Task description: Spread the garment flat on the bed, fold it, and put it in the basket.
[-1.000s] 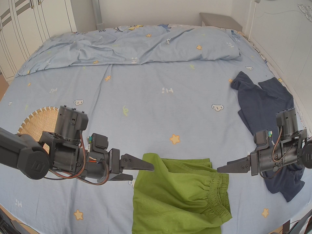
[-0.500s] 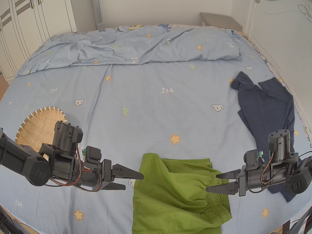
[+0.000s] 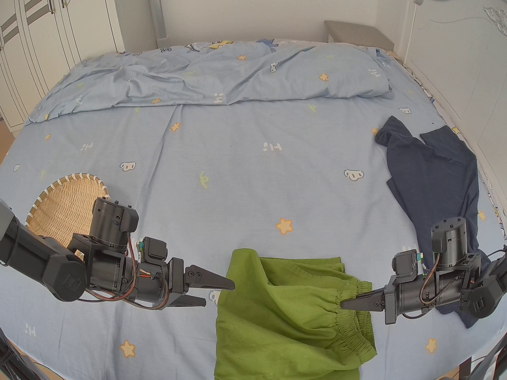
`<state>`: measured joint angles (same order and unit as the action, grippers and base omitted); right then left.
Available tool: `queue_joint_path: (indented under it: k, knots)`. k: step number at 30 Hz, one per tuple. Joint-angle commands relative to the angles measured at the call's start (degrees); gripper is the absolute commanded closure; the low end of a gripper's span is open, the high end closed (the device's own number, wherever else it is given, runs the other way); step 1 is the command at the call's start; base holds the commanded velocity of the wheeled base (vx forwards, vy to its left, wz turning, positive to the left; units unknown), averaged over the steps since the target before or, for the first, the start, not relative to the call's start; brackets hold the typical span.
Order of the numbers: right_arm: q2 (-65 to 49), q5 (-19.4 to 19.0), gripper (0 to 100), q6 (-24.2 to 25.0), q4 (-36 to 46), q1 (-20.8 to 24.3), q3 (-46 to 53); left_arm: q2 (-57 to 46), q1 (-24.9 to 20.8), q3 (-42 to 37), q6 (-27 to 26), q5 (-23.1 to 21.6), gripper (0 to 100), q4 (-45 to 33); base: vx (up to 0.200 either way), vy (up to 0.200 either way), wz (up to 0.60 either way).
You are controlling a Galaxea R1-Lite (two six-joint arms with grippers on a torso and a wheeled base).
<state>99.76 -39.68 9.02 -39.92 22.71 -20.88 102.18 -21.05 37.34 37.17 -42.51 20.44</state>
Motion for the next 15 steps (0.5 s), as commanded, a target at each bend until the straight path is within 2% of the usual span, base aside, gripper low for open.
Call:
queue_joint_path:
  k: [1, 9, 10, 15]
  knots:
    - [0.2, 0.0, 100, 0.2, -0.2, -0.4, -0.1, 0.7, 0.0, 0.0, 0.0, 0.0, 0, -0.1, 0.000, 0.000, 0.00]
    - [-0.6, -0.4, 100, 0.1, 0.5, -4.3, 0.3, 2.0, 0.8, 0.0, 0.0, -0.1, 0, -0.1, 0.000, 0.000, 0.00]
    - [-0.7, -0.5, 100, 0.2, 0.8, -6.2, 0.7, 2.3, 1.0, -0.2, -0.1, -0.2, 0, 0.0, 0.000, 0.000, 0.00]
    - [-0.3, -0.8, 100, 0.1, 4.8, -10.0, 0.3, 3.8, 0.8, -1.2, -0.6, -0.2, 0, 1.9, 0.000, 0.000, 0.00]
